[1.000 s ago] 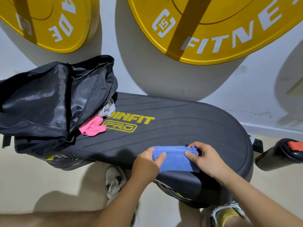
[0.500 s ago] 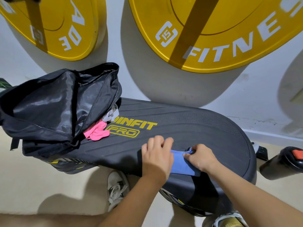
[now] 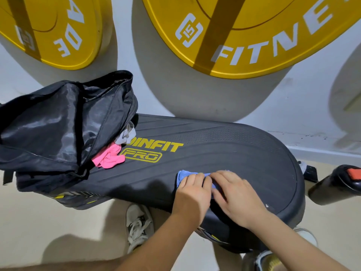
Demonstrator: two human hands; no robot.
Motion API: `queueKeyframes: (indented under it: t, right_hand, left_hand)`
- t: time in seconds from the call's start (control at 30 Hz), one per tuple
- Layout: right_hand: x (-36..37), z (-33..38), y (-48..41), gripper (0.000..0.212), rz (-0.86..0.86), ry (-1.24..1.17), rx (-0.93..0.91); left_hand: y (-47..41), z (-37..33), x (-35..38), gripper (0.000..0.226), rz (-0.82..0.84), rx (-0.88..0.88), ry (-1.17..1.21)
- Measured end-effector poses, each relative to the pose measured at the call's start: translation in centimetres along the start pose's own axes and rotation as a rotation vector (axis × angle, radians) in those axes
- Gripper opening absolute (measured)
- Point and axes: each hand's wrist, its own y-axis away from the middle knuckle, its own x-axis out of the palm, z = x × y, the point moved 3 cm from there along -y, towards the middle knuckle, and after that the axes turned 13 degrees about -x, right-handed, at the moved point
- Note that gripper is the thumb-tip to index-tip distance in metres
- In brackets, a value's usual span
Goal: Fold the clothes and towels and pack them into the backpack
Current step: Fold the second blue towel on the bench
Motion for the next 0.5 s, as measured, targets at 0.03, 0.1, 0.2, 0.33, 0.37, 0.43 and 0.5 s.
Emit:
queueKeyframes:
  t: [0.03,0.1,0.2,0.33,0.37,0.43,0.5]
  right_hand:
    - [0.4,-0.9,0.5,0.045,0.078,-0.076,0.027]
    - [0.5,-2.4,0.7,0.062,0.151,-0.105,-0.006]
    - [0.5,-3.4,0.0,0.06,0.115,-0.157,0.016]
    - [0.2,-4.0,-1.6,0.032,0.084,-0.279,0.197]
    - [-0.4,-4.1,-1.9,0.027,0.073,-0.394,0.273]
    - [-2.3,-3.7,-2.5,0.026,0.028,-0.73,0.411]
    - [-4.3,-2.4,-2.4,0.02,-0.029,-1.092,0.481]
  left_hand:
    - [-0.2,0.1,0.1,0.03,0.015,0.003,-0.009]
    - [-0.8,-0.1,0.3,0.033,0.08,-0.013,-0.047]
    - [-1.7,-0.5,1.0,0.044,0.236,-0.07,-0.143]
    - [-4.2,-0.7,-0.9,0.041,0.329,-0.112,-0.128]
    - [-5.0,-0.3,-1.5,0.034,0.387,-0.144,-0.106]
    - [-6.0,1.0,-2.7,0.022,0.572,-0.261,0.152]
    - [-5.8,2.2,-4.6,0.025,0.702,-0.49,0.655]
